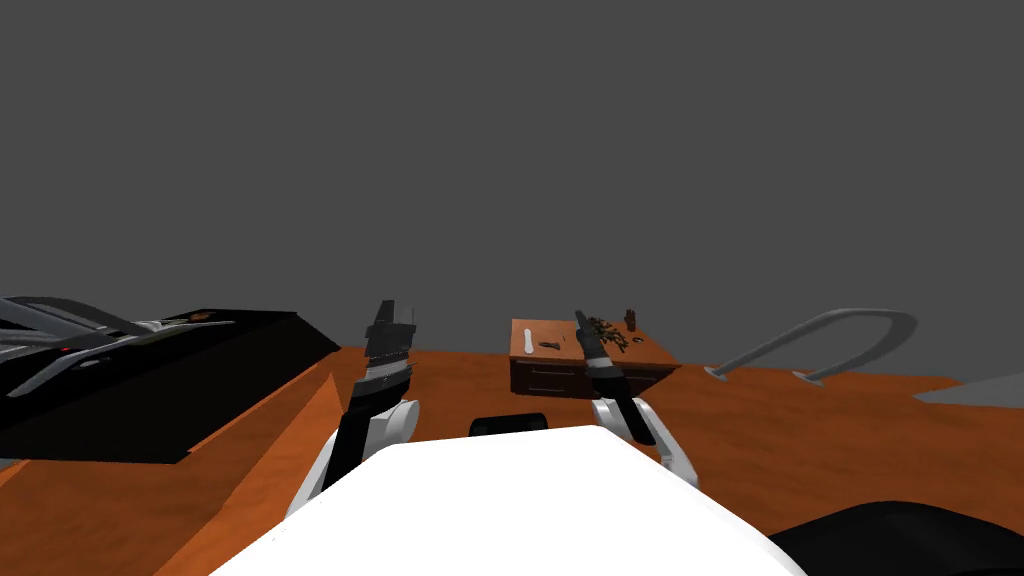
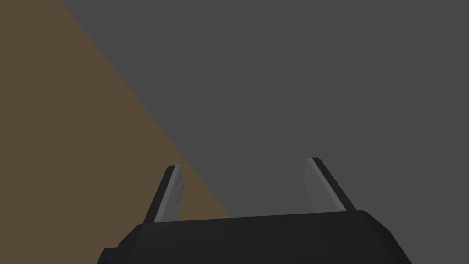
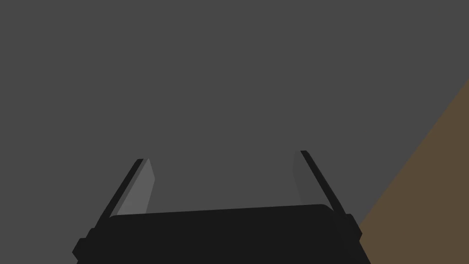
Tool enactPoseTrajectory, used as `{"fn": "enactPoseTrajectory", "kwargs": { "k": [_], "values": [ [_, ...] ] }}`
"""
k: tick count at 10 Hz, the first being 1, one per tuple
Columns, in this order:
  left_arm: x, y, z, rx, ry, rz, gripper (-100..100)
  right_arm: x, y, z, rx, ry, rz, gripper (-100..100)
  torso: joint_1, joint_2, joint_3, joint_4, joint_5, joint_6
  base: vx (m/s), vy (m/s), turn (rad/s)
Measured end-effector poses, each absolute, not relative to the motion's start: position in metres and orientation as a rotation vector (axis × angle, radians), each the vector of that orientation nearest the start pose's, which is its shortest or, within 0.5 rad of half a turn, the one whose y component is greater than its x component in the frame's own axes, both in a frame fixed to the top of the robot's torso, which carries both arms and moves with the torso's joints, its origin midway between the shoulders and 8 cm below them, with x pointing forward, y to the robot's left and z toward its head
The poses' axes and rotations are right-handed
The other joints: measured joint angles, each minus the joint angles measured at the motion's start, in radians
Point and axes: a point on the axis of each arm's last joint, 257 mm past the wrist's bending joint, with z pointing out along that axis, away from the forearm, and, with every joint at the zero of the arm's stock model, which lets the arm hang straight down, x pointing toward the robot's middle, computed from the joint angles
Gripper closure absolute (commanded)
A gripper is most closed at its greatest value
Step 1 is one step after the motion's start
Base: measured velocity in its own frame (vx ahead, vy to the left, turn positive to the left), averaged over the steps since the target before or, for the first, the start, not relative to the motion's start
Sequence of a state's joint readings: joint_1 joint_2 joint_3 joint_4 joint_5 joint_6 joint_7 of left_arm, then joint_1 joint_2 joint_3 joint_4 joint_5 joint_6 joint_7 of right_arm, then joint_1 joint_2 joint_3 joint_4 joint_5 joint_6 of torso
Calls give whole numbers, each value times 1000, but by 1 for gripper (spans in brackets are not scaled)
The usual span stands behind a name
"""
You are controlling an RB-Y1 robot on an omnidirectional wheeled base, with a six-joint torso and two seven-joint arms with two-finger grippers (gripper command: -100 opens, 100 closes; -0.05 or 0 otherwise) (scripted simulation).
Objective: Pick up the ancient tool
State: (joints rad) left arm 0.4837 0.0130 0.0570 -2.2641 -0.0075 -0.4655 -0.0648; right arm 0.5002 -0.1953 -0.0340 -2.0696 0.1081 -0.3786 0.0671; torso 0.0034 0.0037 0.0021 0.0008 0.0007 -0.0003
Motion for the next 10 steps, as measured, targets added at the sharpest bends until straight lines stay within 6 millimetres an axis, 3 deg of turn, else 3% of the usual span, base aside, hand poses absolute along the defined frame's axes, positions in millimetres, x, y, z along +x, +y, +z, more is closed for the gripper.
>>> {"fn": "enactPoseTrajectory", "kwargs": {
  "k": [4, 10],
  "values": [
    [351, 297, 17, -641, 662, -1178, 0, 393, -294, -168, 598, 1273, 877, -100, -1, -2, -1, 0, 0, 0, -29, 54, 198],
    [351, 297, 17, -641, 662, -1178, 0, 375, -320, -261, 472, 1547, 656, -100, -1, -3, -1, 0, 0, 0, -10, 48, 167]
  ]
}}
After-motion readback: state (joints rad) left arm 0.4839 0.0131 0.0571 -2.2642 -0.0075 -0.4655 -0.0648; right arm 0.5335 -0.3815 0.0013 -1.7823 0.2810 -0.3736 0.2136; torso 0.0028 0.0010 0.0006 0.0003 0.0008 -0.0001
